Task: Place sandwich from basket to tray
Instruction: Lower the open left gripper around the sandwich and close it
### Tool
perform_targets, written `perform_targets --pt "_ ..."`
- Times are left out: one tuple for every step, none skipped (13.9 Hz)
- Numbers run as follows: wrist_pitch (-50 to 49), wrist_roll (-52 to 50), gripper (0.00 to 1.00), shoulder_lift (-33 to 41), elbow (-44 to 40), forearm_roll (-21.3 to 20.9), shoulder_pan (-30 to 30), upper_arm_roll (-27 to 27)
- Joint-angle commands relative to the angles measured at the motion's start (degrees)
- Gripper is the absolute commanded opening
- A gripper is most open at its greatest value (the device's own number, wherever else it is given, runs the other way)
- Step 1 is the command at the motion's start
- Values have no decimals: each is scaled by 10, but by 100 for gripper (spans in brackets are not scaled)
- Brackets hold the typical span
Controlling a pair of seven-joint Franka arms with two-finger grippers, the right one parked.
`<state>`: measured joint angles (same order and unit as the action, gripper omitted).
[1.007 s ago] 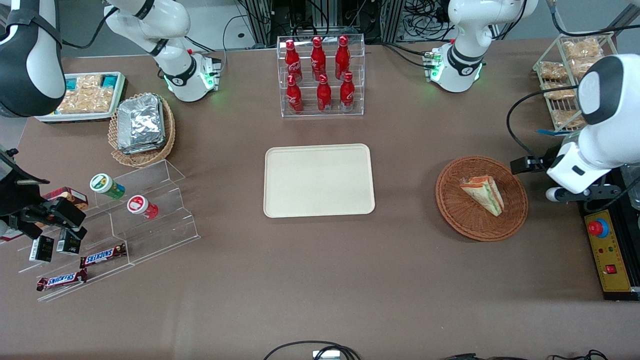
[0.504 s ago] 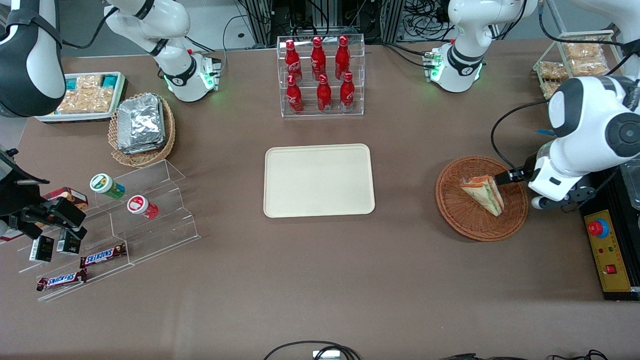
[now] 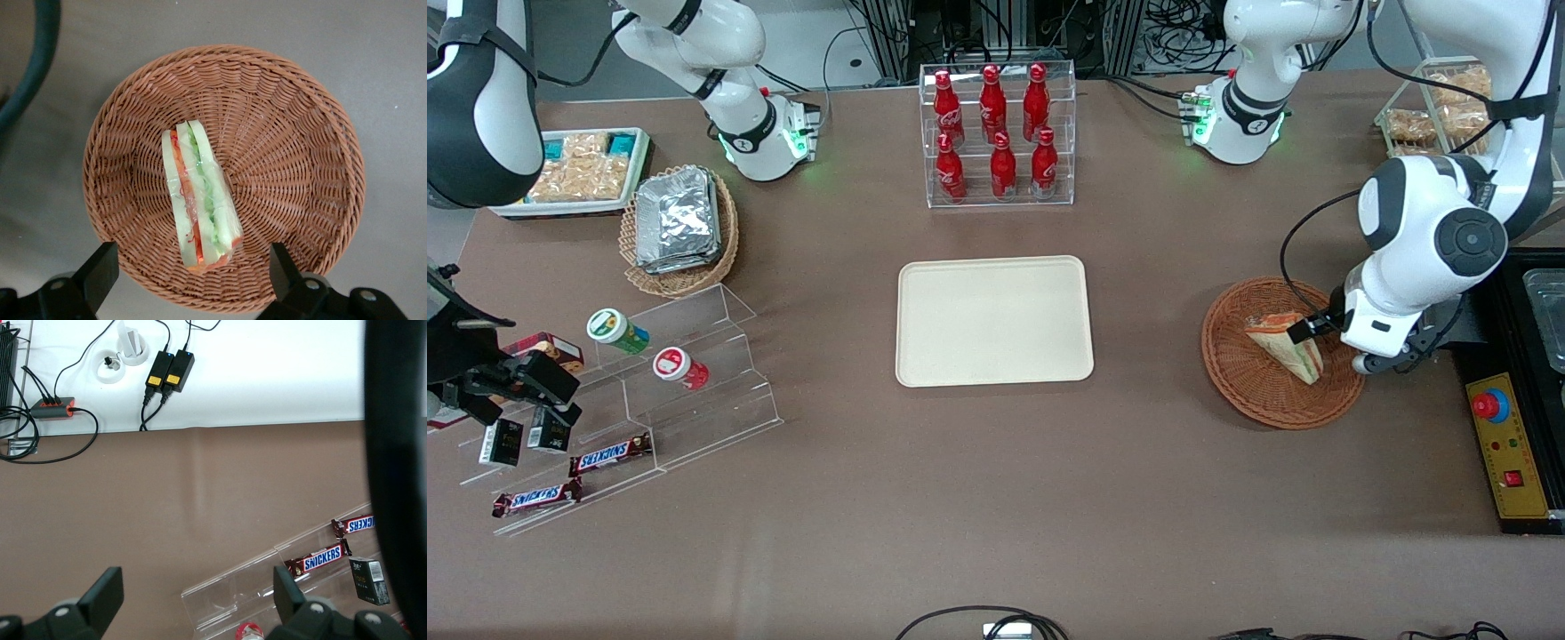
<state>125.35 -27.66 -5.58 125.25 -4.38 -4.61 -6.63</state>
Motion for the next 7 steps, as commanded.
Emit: perform_targets --pt "37 -43 100 3 24 -10 0 0" --pt "51 -50 100 1 32 -10 0 0" --pt "64 -56 100 0 39 -10 0 0" --pt "75 -62 100 -2 46 -10 0 0" --pt "89 -67 100 -6 53 -10 0 0" --pt "102 -72 100 -11 59 -10 0 0" --pt "117 -78 100 -15 65 -10 0 0"
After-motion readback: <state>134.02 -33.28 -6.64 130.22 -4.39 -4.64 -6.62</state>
